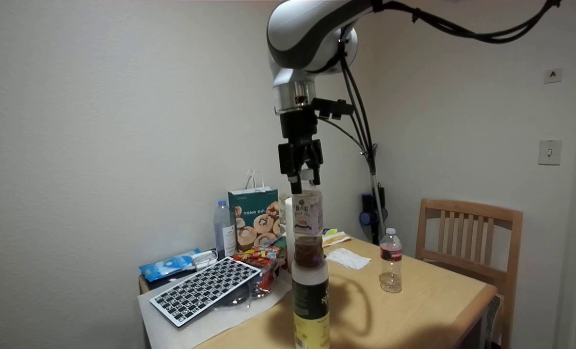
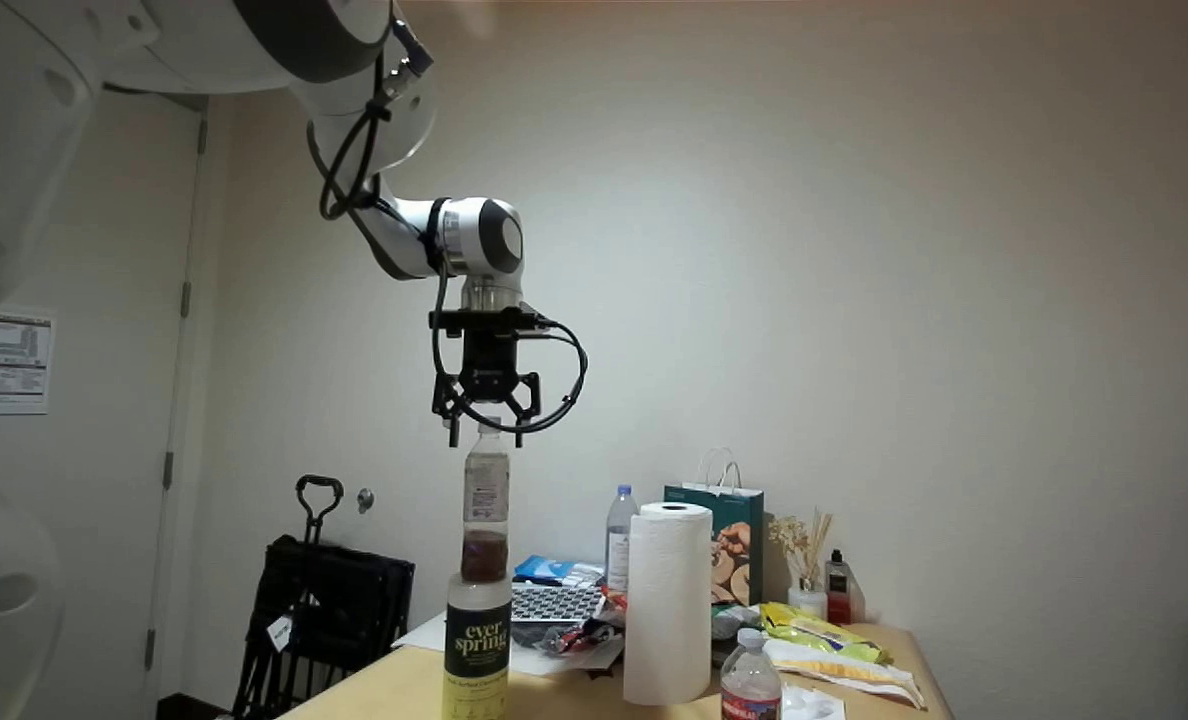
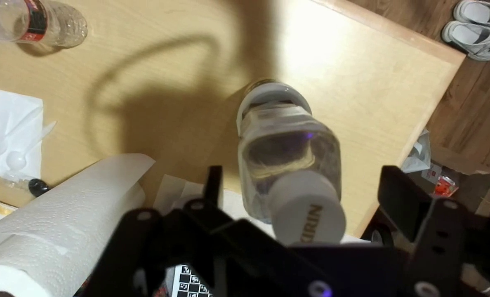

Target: Put the plastic bottle on top of the ever spring bottle.

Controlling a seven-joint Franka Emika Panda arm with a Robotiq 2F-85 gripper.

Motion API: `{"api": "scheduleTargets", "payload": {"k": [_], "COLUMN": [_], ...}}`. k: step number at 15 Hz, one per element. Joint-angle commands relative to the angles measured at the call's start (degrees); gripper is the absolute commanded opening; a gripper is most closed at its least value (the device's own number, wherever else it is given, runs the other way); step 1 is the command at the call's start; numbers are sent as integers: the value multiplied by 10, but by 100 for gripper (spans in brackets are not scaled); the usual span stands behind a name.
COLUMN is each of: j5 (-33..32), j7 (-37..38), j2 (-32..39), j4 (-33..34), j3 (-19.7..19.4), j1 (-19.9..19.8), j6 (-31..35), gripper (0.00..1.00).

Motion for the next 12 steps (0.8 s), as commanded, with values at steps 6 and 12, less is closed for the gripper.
{"api": "scheduleTargets", "payload": {"k": [6, 12], "j5": [-10, -60], "j7": [-10, -1], "j2": [-22, -53], "j4": [-8, 4], "j3": [0, 0], "j1": [0, 4], "j6": [1, -3], "gripper": [100, 100]}}
